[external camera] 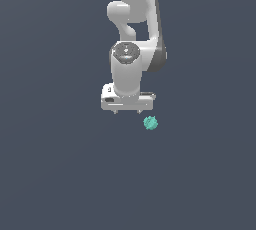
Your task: Pick up the object and move it to a goal position.
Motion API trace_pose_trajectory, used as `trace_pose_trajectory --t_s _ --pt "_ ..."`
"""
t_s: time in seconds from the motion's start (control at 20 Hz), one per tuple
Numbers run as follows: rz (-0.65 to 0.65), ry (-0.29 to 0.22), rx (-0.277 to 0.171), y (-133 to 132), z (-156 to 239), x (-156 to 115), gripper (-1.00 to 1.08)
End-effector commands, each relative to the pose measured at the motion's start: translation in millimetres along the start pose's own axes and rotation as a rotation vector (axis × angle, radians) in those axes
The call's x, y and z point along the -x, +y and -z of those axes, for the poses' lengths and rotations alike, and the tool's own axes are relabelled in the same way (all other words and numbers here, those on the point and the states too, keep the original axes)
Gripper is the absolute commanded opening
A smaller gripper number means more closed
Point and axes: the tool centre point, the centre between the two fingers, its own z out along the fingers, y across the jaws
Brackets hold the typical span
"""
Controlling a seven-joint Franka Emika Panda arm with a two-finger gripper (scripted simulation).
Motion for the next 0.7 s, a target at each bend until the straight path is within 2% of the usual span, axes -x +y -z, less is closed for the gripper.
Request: trace_pose_trajectory --t_s 0.0,0.65 --pt "0.0 0.0 0.0 0.0 0.0 0.0 1.0" --pt "-0.053 -0.036 -0.024 3.1 -15.6 8.4 1.0"
